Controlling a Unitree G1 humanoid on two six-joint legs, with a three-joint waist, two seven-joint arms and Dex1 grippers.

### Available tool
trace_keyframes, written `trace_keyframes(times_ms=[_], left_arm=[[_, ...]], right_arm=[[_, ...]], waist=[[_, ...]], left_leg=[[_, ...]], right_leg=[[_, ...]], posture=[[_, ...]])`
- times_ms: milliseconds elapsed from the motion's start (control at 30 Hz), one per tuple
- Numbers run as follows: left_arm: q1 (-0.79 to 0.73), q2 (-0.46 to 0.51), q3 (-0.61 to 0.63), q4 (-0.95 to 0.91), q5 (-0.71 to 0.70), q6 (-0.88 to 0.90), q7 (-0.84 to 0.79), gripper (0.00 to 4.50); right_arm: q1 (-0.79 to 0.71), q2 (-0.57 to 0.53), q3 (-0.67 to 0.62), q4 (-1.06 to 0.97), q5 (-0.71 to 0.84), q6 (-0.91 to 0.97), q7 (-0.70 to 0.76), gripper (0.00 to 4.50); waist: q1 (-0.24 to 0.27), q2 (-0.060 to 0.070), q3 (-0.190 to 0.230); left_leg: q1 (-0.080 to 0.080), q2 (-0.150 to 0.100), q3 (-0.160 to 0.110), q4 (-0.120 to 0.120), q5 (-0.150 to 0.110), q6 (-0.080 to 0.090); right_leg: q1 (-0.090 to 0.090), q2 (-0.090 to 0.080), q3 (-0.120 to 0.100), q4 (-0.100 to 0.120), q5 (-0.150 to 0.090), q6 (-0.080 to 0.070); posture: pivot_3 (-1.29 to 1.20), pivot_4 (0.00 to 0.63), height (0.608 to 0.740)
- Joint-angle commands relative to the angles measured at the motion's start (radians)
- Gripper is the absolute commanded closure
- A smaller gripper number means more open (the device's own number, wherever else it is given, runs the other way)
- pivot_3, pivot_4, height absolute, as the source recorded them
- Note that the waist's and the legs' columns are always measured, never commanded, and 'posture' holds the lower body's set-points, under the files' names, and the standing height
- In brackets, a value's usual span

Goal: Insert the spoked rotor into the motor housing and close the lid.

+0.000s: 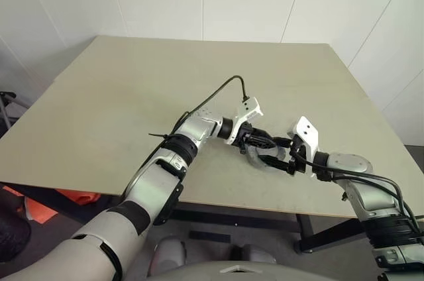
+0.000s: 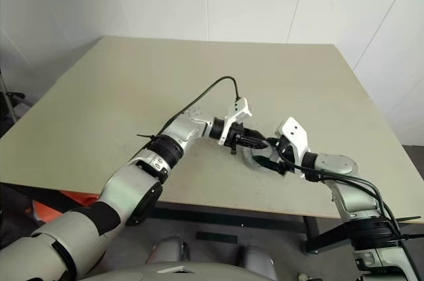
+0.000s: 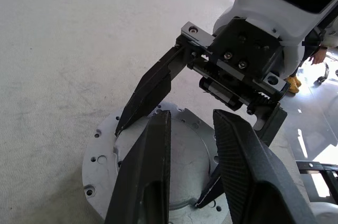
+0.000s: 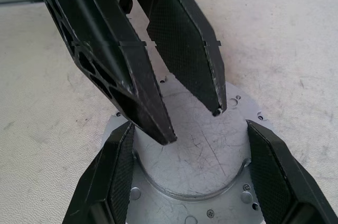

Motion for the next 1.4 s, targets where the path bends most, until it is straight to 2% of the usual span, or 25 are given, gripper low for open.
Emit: trace_keyframes(times_ms=[33,267,567,1033,1400], left_arm=[[-0.021,-0.011,-0.006,0.014,0.032,-0.039,0.027,3.17],[0.018,-0.011,-0.064,0.015,0.119,-0.106,0.048,3.17],[0.048,0.000,-0.101,-0.034,0.150,-0.131,0.017,3.17],[0.016,0.033,-0.083,-0.029,0.157,-0.167,0.029,3.17],[-0.003,0.022,-0.047,-0.012,0.128,-0.150,0.031,3.17]], right_arm=[[0.037,0.011,0.040,0.023,-0.025,0.037,-0.008,1.40],[0.054,0.016,0.040,0.010,-0.025,0.038,-0.024,1.40],[0.044,0.016,0.036,0.013,-0.028,0.042,-0.035,1.40],[0.060,0.011,0.038,-0.011,-0.024,0.068,-0.037,1.40],[0.042,0.010,0.044,-0.012,-0.019,0.086,-0.023,1.40]], waist=[[0.000,0.000,0.000],[0.000,0.000,0.000],[-0.001,-0.001,-0.001],[-0.002,-0.001,-0.001],[-0.002,-0.001,-0.001]], left_leg=[[0.000,0.000,0.000,0.000,0.000,0.000],[0.000,0.000,0.000,-0.002,0.000,0.000],[0.001,0.000,0.000,-0.003,0.000,0.000],[0.001,0.000,0.000,-0.004,-0.001,-0.001],[0.001,0.000,0.000,-0.005,-0.002,-0.003]], right_leg=[[0.000,0.000,0.000,0.000,0.000,0.000],[0.000,0.000,0.000,-0.002,0.000,0.000],[0.001,0.000,0.000,-0.003,0.000,0.000],[0.000,0.000,0.000,-0.003,0.000,0.000],[0.000,0.000,0.000,-0.003,0.000,0.000]], posture=[[0.00,0.000,0.740],[0.00,0.000,0.740],[0.00,0.000,0.740],[0.00,0.000,0.740],[0.00,0.000,0.740]])
